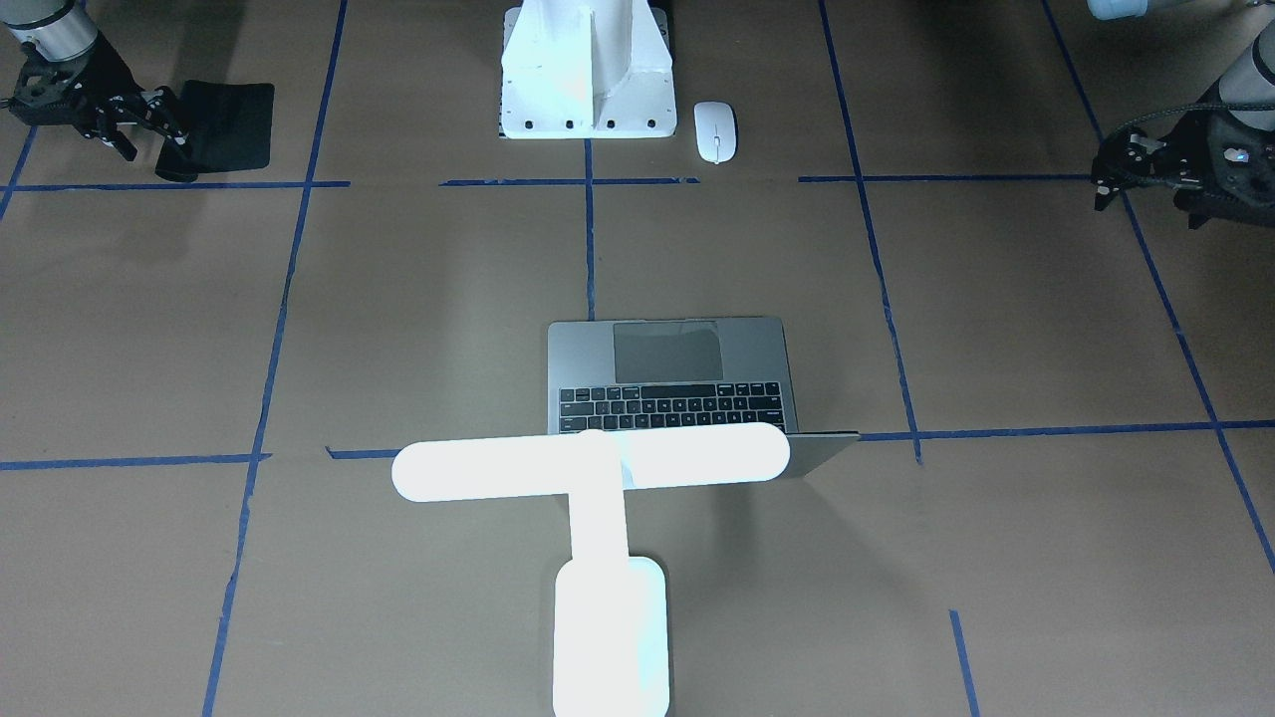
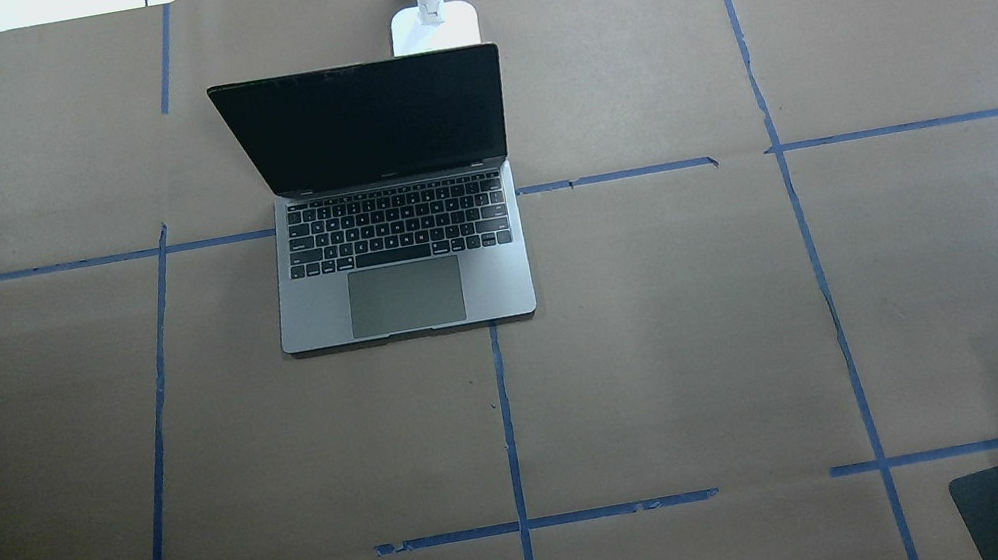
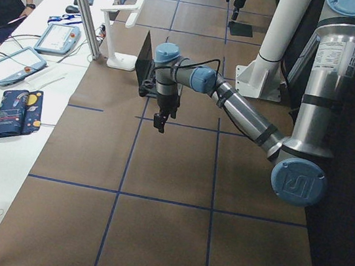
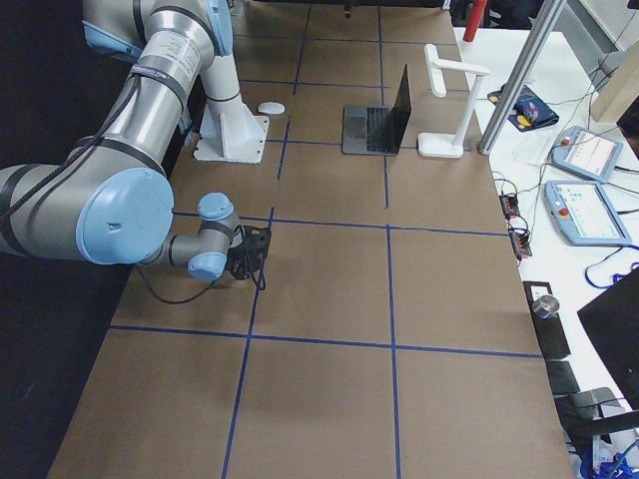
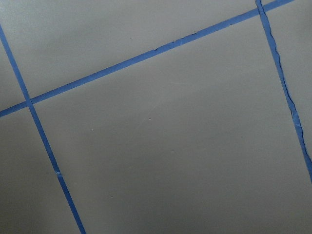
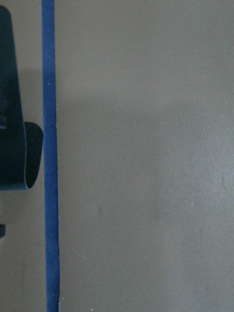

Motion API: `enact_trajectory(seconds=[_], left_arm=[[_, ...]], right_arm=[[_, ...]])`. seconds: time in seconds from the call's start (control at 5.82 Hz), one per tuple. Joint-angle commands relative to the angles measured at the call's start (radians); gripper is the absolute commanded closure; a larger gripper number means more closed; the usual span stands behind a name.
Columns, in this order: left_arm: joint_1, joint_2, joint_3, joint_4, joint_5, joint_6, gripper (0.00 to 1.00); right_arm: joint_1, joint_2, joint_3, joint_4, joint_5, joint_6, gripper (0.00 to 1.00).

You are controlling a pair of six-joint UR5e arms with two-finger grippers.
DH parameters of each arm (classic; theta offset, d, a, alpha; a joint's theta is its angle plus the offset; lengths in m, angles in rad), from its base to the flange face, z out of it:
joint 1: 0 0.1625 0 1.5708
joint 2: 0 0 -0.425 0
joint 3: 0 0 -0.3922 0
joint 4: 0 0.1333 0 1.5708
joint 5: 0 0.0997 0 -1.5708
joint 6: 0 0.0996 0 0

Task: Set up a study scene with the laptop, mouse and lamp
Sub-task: 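Lower the right gripper and grasp the black mouse pad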

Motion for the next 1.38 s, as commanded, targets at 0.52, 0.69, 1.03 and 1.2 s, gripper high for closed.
enact_trajectory(seconds=[0.52, 0.69, 1.03, 1.2], left_arm=[[-0.007, 0.018, -0.023, 0.002, 0.0, 0.0, 0.0], [-0.007, 0.018, -0.023, 0.002, 0.0, 0.0, 0.0], [-0.015, 0.018, -0.028, 0.003, 0.0, 0.0, 0.0], [-0.015, 0.018, -0.031, 0.005, 0.0, 0.0, 0.0]], right_arm=[[-0.007, 0.021, 0.003, 0.002, 0.0, 0.003, 1.0], [-0.003, 0.024, 0.01, 0.003, -0.005, 0.003, 1.0], [0.141, 0.078, 0.059, 0.005, 0.021, -0.01, 1.0], [0.245, 0.137, 0.055, 0.003, 0.09, -0.016, 1.0]])
